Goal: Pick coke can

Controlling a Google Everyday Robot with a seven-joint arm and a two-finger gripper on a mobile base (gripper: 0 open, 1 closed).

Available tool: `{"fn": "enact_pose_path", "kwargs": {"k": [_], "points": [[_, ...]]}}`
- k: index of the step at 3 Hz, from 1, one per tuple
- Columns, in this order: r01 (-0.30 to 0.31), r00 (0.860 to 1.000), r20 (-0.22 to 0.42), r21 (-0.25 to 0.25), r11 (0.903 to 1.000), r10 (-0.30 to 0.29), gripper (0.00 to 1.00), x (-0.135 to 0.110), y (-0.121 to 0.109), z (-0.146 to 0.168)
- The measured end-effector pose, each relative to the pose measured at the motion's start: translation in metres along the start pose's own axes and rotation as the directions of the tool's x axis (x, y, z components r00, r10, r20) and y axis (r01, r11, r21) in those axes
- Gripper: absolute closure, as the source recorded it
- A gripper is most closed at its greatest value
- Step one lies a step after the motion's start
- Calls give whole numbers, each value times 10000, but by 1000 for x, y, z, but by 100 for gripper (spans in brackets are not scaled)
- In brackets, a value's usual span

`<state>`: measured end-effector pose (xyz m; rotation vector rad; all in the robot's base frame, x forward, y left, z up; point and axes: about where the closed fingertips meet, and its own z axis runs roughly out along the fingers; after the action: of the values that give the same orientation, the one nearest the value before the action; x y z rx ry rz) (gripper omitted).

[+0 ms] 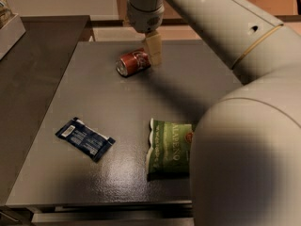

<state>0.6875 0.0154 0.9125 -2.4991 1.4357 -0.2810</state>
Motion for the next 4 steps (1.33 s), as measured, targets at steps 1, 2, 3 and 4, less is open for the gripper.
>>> {"fn": "enact_pose_path", "kwargs": {"k": [1, 2, 3, 4], "points": [[453, 9988, -175, -387, 9982, -460, 0, -12, -2, 15], [797, 9963, -258, -805, 9936, -820, 0, -21, 1, 30], [1009, 9940, -305, -1090, 9889, -1048, 0, -28, 4, 40], [1090, 9924, -423, -1298, 9855, -1153, 18, -31, 7, 48]]}}
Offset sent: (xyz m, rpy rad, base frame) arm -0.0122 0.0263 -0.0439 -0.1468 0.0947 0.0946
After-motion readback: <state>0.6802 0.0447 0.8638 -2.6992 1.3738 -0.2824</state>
